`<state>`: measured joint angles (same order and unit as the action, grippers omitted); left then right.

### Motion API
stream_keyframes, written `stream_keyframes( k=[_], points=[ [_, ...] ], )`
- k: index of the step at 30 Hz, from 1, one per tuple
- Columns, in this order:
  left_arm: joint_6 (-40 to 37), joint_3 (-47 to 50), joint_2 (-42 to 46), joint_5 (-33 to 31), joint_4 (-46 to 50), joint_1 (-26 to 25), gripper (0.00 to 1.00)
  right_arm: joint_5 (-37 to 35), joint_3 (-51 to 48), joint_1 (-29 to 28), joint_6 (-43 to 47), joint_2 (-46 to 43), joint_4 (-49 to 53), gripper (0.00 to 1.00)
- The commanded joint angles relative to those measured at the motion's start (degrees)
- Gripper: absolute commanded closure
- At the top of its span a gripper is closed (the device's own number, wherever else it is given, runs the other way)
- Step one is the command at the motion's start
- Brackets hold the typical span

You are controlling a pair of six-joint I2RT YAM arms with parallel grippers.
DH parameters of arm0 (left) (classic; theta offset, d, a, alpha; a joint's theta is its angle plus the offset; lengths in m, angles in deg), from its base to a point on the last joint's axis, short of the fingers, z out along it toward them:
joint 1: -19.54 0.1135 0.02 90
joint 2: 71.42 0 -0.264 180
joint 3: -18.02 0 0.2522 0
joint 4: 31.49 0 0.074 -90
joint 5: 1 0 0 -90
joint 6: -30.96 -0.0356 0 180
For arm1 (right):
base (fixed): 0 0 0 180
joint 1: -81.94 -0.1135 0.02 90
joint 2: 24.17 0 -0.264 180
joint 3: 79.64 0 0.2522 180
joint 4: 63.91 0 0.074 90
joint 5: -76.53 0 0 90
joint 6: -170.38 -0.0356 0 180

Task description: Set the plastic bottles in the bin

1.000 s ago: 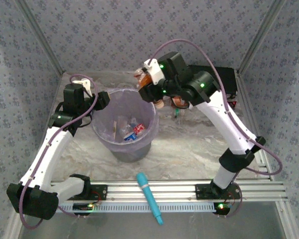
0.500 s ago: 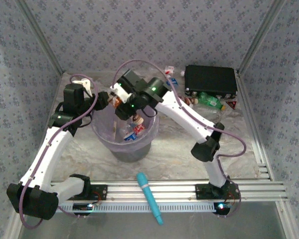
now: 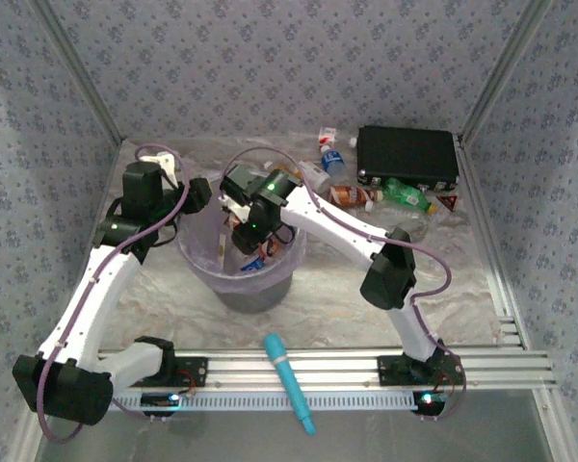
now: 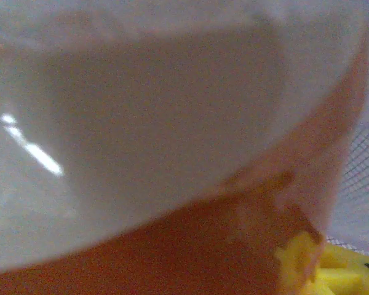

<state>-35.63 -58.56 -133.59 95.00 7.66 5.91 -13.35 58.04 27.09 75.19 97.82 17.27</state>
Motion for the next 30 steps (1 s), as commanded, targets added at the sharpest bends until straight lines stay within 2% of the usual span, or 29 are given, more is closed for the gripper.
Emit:
stream_keyframes(
  k=[1, 3, 8, 13, 16, 22, 30],
  points=[
    [-0.7, 0.7, -0.3, -0.5, 2.8, 0.0, 0.46, -0.9, -3.4, 0.1, -2.3, 0.7, -2.1, 0.34],
    [-0.7, 0.8, -0.3, -0.6, 2.9, 0.1, 0.45, -0.6, -4.7, 0.1, -2.7, 1.0, -2.7, 0.25],
    [-0.7, 1.0, 0.0, -0.5, 2.8, 0.2, 0.45, 2.2, -8.0, 1.2, -3.0, 0.3, -6.7, 0.15],
    [-0.7, 1.4, 0.2, -0.6, 3.1, 0.3, 0.45, 2.7, -6.5, 1.2, -0.1, -1.7, -6.8, 0.09],
    [-0.7, 1.5, 0.3, -0.6, 2.8, 0.3, 0.45, 4.7, -3.8, 1.2, 2.0, -3.7, -6.1, 0.01],
    [-0.6, 1.3, 0.0, -0.4, 2.8, 0.3, 0.45, 9.0, 0.1, 1.4, 6.7, -10.4, -8.0, 0.00],
    [-0.9, 1.4, 0.0, -0.5, 2.8, 0.3, 0.45, 3.2, -3.7, 2.0, 16.2, -21.9, -12.3, 0.00]
  ],
)
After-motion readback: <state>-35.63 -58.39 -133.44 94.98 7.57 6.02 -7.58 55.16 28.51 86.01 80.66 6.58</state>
